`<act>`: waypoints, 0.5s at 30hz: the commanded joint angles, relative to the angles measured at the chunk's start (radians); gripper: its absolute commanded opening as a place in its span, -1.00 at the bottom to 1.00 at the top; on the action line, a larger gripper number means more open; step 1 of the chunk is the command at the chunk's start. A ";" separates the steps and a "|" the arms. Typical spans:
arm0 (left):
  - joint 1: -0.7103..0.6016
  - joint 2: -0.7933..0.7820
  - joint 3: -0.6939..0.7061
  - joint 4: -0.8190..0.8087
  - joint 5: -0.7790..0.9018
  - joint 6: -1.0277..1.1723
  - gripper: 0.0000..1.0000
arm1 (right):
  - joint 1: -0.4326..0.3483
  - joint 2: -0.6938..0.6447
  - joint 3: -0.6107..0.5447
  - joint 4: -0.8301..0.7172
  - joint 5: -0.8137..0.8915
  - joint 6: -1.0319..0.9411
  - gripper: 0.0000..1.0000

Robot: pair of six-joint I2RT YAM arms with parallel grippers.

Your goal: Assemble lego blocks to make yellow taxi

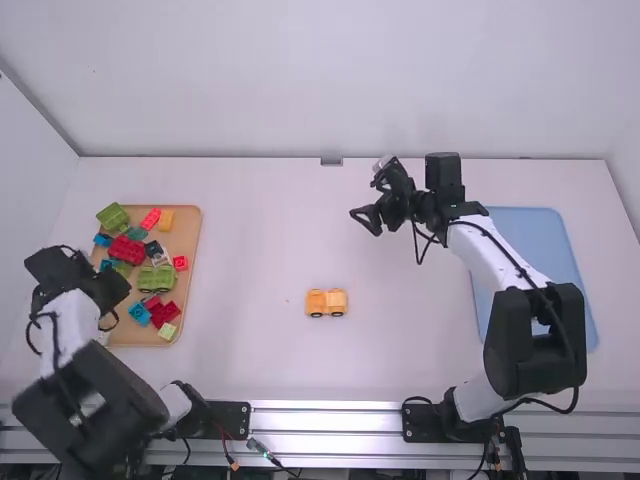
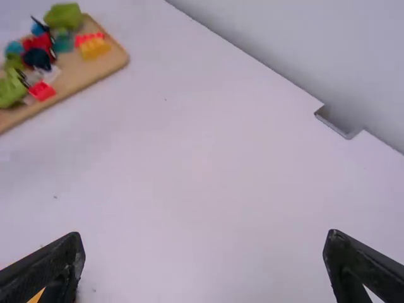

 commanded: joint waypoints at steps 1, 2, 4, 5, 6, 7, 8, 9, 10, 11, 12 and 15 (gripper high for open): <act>-0.108 -0.145 -0.062 0.021 0.120 0.050 -0.96 | -0.001 -0.005 0.022 0.005 -0.095 0.144 0.98; -0.135 -0.172 -0.073 0.033 0.126 0.050 -0.96 | -0.001 -0.005 0.022 0.005 -0.109 0.153 0.98; -0.274 -0.281 -0.119 0.080 0.116 0.050 -0.95 | -0.001 -0.005 0.022 0.002 -0.180 0.158 0.98; -0.306 -0.299 -0.127 0.087 0.108 0.051 -0.95 | -0.001 -0.005 0.022 0.001 -0.196 0.155 0.98; -0.371 -0.332 -0.140 0.102 0.088 0.053 -0.95 | -0.001 -0.005 0.021 0.002 -0.222 0.147 0.98; -0.441 -0.355 -0.151 0.117 0.066 0.053 -0.95 | -0.001 -0.005 0.020 0.001 -0.248 0.144 0.98; -0.459 -0.360 -0.154 0.121 0.060 0.053 -0.95 | -0.001 -0.005 0.019 0.002 -0.254 0.144 0.98; -0.523 -0.370 -0.158 0.135 0.041 0.052 -0.95 | 0.000 -0.005 0.014 0.006 -0.275 0.144 0.97; -0.583 -0.371 -0.160 0.152 0.040 0.052 -0.95 | 0.002 -0.005 0.012 0.006 -0.296 0.144 0.98; -0.616 -0.368 -0.160 0.164 0.041 0.052 -0.95 | 0.006 -0.004 0.010 0.006 -0.303 0.145 0.98; -0.670 -0.357 -0.160 0.188 0.040 0.052 -0.95 | 0.016 -0.004 0.003 0.016 -0.316 0.145 0.98; -0.765 -0.306 -0.160 0.254 0.029 0.052 -0.95 | 0.039 -0.004 -0.025 0.078 -0.319 0.161 0.98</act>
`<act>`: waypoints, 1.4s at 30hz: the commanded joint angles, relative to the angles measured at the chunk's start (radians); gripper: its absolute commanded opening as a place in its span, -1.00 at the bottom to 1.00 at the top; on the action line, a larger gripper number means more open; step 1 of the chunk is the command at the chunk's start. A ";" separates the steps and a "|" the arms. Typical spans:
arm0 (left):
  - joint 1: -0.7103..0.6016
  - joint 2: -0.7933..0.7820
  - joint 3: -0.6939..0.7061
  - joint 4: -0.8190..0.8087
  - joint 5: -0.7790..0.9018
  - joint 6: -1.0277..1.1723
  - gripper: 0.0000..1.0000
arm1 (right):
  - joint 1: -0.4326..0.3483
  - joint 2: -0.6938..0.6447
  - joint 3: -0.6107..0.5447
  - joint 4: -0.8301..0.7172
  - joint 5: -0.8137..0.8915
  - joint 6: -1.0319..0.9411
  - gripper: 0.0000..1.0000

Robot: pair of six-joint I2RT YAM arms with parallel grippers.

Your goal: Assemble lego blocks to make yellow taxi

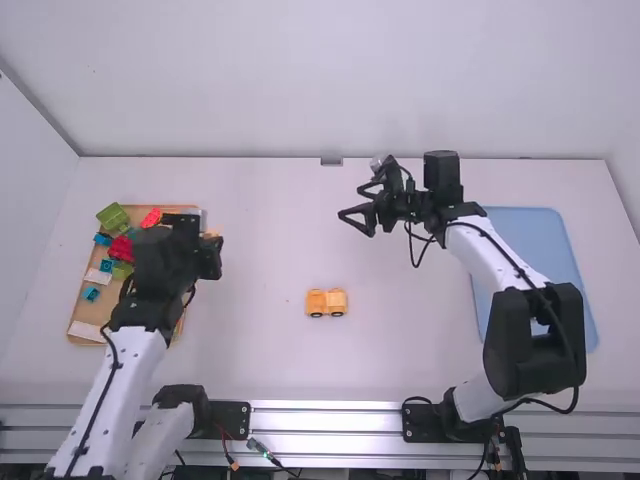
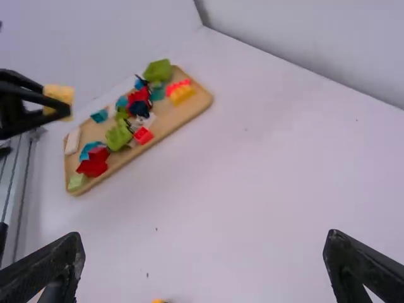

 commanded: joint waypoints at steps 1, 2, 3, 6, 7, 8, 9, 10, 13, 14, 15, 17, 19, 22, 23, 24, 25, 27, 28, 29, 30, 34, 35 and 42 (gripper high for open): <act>-0.090 0.066 -0.008 0.045 -0.039 0.020 -0.95 | 0.037 -0.004 -0.049 0.074 -0.049 0.050 0.97; -0.101 0.076 -0.007 0.056 -0.039 0.023 -0.95 | 0.041 -0.004 -0.056 0.091 -0.050 0.058 0.98; -0.142 0.113 -0.003 0.091 -0.037 0.043 -0.95 | 0.056 -0.004 -0.090 0.163 -0.050 0.096 0.98; -0.218 0.183 0.014 0.152 -0.043 0.051 -0.95 | 0.081 -0.004 -0.161 0.328 -0.036 0.200 0.98; -0.240 0.204 0.021 0.171 -0.055 0.051 -0.95 | 0.087 -0.004 -0.188 0.394 -0.034 0.243 0.98; -0.266 0.229 0.029 0.192 -0.059 0.072 -0.95 | 0.093 -0.004 -0.222 0.473 -0.030 0.288 0.98; -0.294 0.253 0.033 0.219 -0.061 0.121 -0.95 | 0.101 -0.004 -0.262 0.568 -0.013 0.348 0.98; -0.318 0.266 0.033 0.241 -0.070 0.152 -0.95 | 0.108 -0.004 -0.289 0.628 0.005 0.380 0.98; -0.394 0.301 0.033 0.312 -0.171 0.110 -0.95 | 0.125 -0.004 -0.372 0.792 0.080 0.478 0.99; -0.409 0.308 0.033 0.325 -0.187 0.106 -0.95 | 0.126 -0.004 -0.383 0.811 0.090 0.489 0.99; -0.437 0.321 0.033 0.352 -0.182 0.109 -0.95 | 0.132 -0.004 -0.408 0.854 0.093 0.502 0.99; -0.461 0.328 0.033 0.379 -0.140 0.129 -0.95 | 0.139 -0.004 -0.417 0.867 0.094 0.501 0.95; -0.477 0.331 0.033 0.402 -0.102 0.130 -0.95 | 0.143 -0.004 -0.417 0.866 0.093 0.501 0.93; -0.500 0.334 0.033 0.434 -0.098 0.125 -0.95 | 0.139 -0.004 -0.417 0.862 0.095 0.501 0.88; -0.509 0.334 0.033 0.448 -0.095 0.122 -0.95 | 0.135 -0.004 -0.417 0.859 0.091 0.501 0.84; -0.517 0.334 0.033 0.457 -0.081 0.123 -0.95 | 0.134 -0.004 -0.417 0.859 0.090 0.503 0.80; -0.526 0.334 0.033 0.468 -0.057 0.125 -0.95 | 0.135 -0.004 -0.417 0.860 0.095 0.528 0.72; -0.534 0.334 0.033 0.477 -0.044 0.131 -0.95 | 0.137 -0.004 -0.417 0.863 0.099 0.544 0.67; -0.542 0.335 0.033 0.486 -0.048 0.130 -0.95 | 0.135 -0.004 -0.418 0.864 0.097 0.546 0.63; -0.549 0.338 0.033 0.492 -0.062 0.130 -0.95 | 0.135 -0.004 -0.418 0.863 0.098 0.546 0.60; -0.554 0.342 0.033 0.500 -0.077 0.130 -0.96 | 0.135 -0.004 -0.418 0.864 0.097 0.548 0.58; -0.556 0.375 0.033 0.526 -0.071 0.155 -0.95 | 0.135 -0.004 -0.418 0.867 0.094 0.581 0.54; -0.557 0.383 0.033 0.531 -0.072 0.151 -0.95 | 0.135 -0.004 -0.418 0.867 0.092 0.580 0.53; -0.565 0.448 0.033 0.597 -0.071 0.183 -0.95 | 0.134 -0.004 -0.418 0.864 0.105 0.595 0.54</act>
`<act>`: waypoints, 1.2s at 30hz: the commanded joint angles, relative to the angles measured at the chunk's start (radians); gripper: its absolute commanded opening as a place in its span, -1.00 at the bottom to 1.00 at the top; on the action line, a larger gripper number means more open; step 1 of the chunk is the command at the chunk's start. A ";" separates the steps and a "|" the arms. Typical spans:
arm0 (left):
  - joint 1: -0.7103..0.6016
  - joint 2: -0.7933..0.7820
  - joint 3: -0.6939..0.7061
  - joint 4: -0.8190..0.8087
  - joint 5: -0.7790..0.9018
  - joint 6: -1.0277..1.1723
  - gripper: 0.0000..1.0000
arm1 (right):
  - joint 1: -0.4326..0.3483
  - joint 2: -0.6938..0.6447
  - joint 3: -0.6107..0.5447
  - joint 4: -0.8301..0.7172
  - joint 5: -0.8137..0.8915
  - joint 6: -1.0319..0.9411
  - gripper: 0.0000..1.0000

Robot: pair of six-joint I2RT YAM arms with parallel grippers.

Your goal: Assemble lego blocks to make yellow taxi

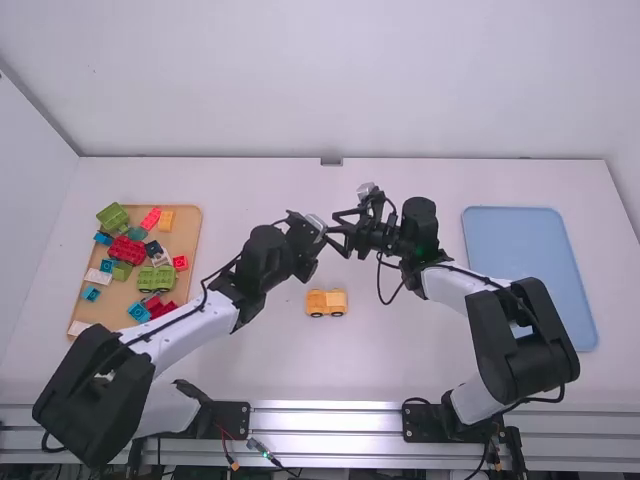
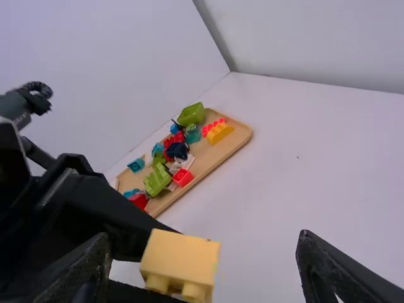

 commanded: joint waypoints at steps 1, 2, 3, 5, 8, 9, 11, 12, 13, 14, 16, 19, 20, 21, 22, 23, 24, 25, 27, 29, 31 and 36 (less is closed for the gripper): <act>-0.009 0.011 0.027 0.009 0.016 0.044 -0.95 | -0.004 -0.004 -0.003 -0.004 0.018 0.021 0.56; -0.009 0.012 0.027 0.013 0.038 0.060 -0.95 | -0.007 -0.004 -0.003 -0.017 0.039 0.021 0.55; -0.009 0.012 0.027 0.014 0.063 0.072 -0.96 | -0.014 -0.004 -0.003 -0.030 0.065 0.021 0.56; -0.009 0.012 0.027 0.025 0.112 0.085 -0.96 | -0.030 -0.004 -0.007 -0.051 0.113 0.021 0.58; -0.008 0.011 0.027 0.034 0.140 0.084 -0.96 | -0.065 -0.004 -0.029 -0.038 0.167 0.021 0.64; -0.008 0.011 0.027 0.034 0.143 0.084 -0.96 | -0.075 -0.004 -0.035 -0.031 0.179 0.021 0.65; -0.009 0.011 0.027 0.029 0.142 0.084 -0.96 | -0.118 -0.004 -0.065 0.013 0.189 0.026 0.71; -0.009 0.011 0.027 0.027 0.143 0.084 -0.96 | -0.127 -0.004 -0.070 0.020 0.190 0.034 0.71; -0.008 0.011 0.027 0.026 0.143 0.084 -0.95 | -0.142 -0.004 -0.077 0.031 0.190 0.046 0.72; -0.007 0.011 0.027 0.024 0.144 0.084 -0.96 | -0.162 -0.004 -0.085 0.045 0.188 0.056 0.73; -0.008 0.011 0.027 0.024 0.143 0.084 -0.96 | -0.186 -0.004 -0.093 0.060 0.173 0.055 0.75; -0.008 0.011 0.027 0.034 0.164 0.085 -0.96 | -0.195 -0.004 -0.093 0.055 0.174 0.055 0.76; -0.008 0.011 0.027 0.040 0.171 0.084 -0.96 | -0.195 -0.004 -0.093 0.056 0.173 0.055 0.77; -0.008 0.011 0.027 0.045 0.178 0.083 -0.96 | -0.195 -0.004 -0.093 0.056 0.171 0.055 0.77; -0.005 0.011 0.027 0.054 0.193 0.084 -0.98 | -0.194 -0.004 -0.092 0.056 0.168 0.055 0.77; 0.000 0.011 0.027 0.058 0.195 0.082 -0.96 | -0.191 -0.004 -0.092 0.057 0.166 0.055 0.77; 0.006 0.011 0.031 0.061 0.194 0.066 -0.96 | -0.180 -0.004 -0.093 0.060 0.166 0.057 0.77; 0.006 0.011 0.034 0.056 0.187 0.064 -0.96 | -0.174 -0.004 -0.093 0.059 0.166 0.064 0.77; 0.002 0.011 0.043 0.045 0.184 0.059 -0.96 | -0.163 -0.004 -0.093 0.062 0.167 0.078 0.77; 0.006 0.011 0.048 0.044 0.185 0.045 -0.96 | -0.156 -0.004 -0.093 0.064 0.172 0.077 0.77; 0.012 0.011 0.056 0.031 0.165 0.015 -0.96 | -0.152 -0.004 -0.093 0.064 0.180 0.076 0.79; 0.008 0.011 0.116 -0.132 -0.098 -0.086 -0.96 | -0.165 -0.004 -0.093 0.063 0.174 0.069 0.81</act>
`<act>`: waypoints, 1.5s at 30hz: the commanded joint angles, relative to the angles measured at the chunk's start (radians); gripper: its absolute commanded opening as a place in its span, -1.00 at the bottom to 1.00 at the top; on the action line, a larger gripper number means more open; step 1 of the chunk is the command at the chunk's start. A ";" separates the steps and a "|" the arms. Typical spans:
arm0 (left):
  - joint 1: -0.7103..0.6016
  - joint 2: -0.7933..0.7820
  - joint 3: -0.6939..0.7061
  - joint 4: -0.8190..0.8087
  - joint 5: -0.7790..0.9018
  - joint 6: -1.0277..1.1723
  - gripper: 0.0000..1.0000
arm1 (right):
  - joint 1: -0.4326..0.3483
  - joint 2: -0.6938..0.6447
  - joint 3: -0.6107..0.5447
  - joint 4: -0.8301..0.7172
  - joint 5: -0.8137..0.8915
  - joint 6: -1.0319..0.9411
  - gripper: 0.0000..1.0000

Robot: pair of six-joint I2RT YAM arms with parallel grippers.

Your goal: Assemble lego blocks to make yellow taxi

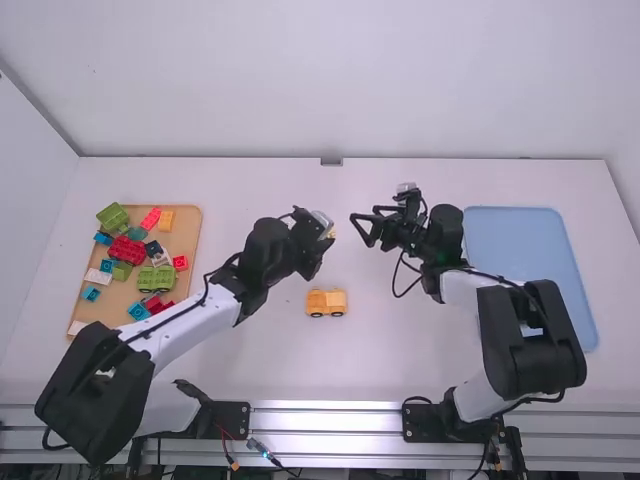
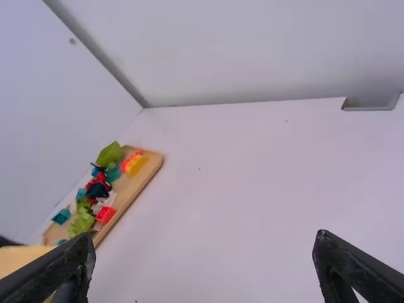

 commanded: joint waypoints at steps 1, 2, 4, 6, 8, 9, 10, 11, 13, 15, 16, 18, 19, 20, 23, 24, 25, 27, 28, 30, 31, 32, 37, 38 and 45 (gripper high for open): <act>0.010 -0.002 0.060 -0.080 -0.200 -0.089 -0.96 | -0.014 -0.005 -0.009 0.005 -0.002 -0.001 0.81; 0.015 -0.002 0.073 -0.116 -0.228 -0.104 -0.96 | -0.017 -0.005 -0.009 0.005 -0.002 0.000 0.82; 0.035 -0.002 0.125 -0.255 -0.303 -0.161 -0.96 | -0.024 -0.005 -0.009 0.003 -0.002 0.000 0.82; 0.069 -0.002 0.183 -0.412 -0.357 -0.237 -0.96 | -0.029 -0.005 -0.009 0.002 -0.002 -0.001 0.83; 0.125 -0.002 0.234 -0.559 -0.370 -0.303 -0.96 | -0.031 -0.005 -0.009 0.002 -0.001 -0.001 0.83; 0.148 -0.002 0.248 -0.604 -0.369 -0.327 -0.96 | -0.031 -0.005 -0.009 0.004 -0.002 0.000 0.83; 0.198 -0.002 0.269 -0.683 -0.360 -0.369 -0.96 | -0.030 -0.005 -0.009 0.006 -0.002 0.000 0.83; 0.248 -0.002 0.284 -0.748 -0.359 -0.399 -0.96 | -0.030 -0.005 -0.009 0.011 0.002 0.003 0.84; 0.286 -0.002 0.291 -0.792 -0.360 -0.426 -0.96 | -0.030 -0.005 -0.009 0.015 0.001 0.003 0.84; 0.396 -0.002 0.297 -0.896 -0.363 -0.468 -0.96 | -0.030 -0.005 -0.009 0.029 -0.002 0.008 0.85; 0.430 -0.002 0.297 -0.924 -0.362 -0.474 -0.96 | -0.030 -0.005 -0.009 0.028 0.000 0.010 0.85; 0.505 -0.002 0.295 -0.984 -0.362 -0.498 -0.95 | -0.025 -0.005 -0.008 0.029 0.002 0.006 0.85; 0.546 -0.002 0.294 -1.015 -0.363 -0.520 -0.96 | -0.021 -0.005 -0.006 0.028 0.002 0.006 0.85; 0.580 -0.002 0.290 -1.033 -0.363 -0.535 -0.96 | -0.021 -0.005 -0.006 0.030 0.002 0.007 0.85; 0.653 -0.002 0.268 -1.048 -0.363 -0.549 -0.96 | -0.024 -0.005 -0.006 0.036 0.003 0.006 0.85; 0.700 -0.002 0.248 -1.046 -0.363 -0.554 -0.96 | -0.024 -0.005 0.000 0.029 0.002 0.006 0.85; 0.720 -0.002 0.237 -1.041 -0.363 -0.553 -0.95 | -0.023 -0.005 0.003 0.027 0.002 0.006 0.85; 0.776 -0.002 0.201 -1.015 -0.361 -0.553 -0.96 | -0.023 -0.005 0.007 0.028 -0.003 0.006 0.85; 0.811 -0.002 0.177 -0.994 -0.359 -0.553 -0.95 | -0.024 -0.005 0.008 0.028 -0.002 0.007 0.85; 0.859 -0.002 0.144 -0.967 -0.359 -0.560 -0.95 | -0.023 -0.005 0.011 0.027 -0.002 0.006 0.85; 0.904 -0.002 0.115 -0.951 -0.359 -0.574 -0.95 | -0.021 -0.005 0.013 0.028 -0.002 0.006 0.86; 0.933 -0.002 0.101 -0.945 -0.359 -0.578 -0.95 | -0.021 -0.005 0.013 0.028 -0.002 0.005 0.86; 1.097 -0.002 0.051 -0.919 -0.309 -0.551 -0.95 | -0.022 -0.005 0.021 0.027 -0.002 -0.002 0.86; 1.125 -0.001 0.047 -0.907 -0.285 -0.528 -0.95 | -0.022 -0.005 0.023 0.027 -0.002 -0.002 0.86; 1.348 0.032 0.046 -0.837 -0.197 -0.514 -0.96 | -0.023 -0.005 0.065 -0.061 -0.002 -0.045 0.86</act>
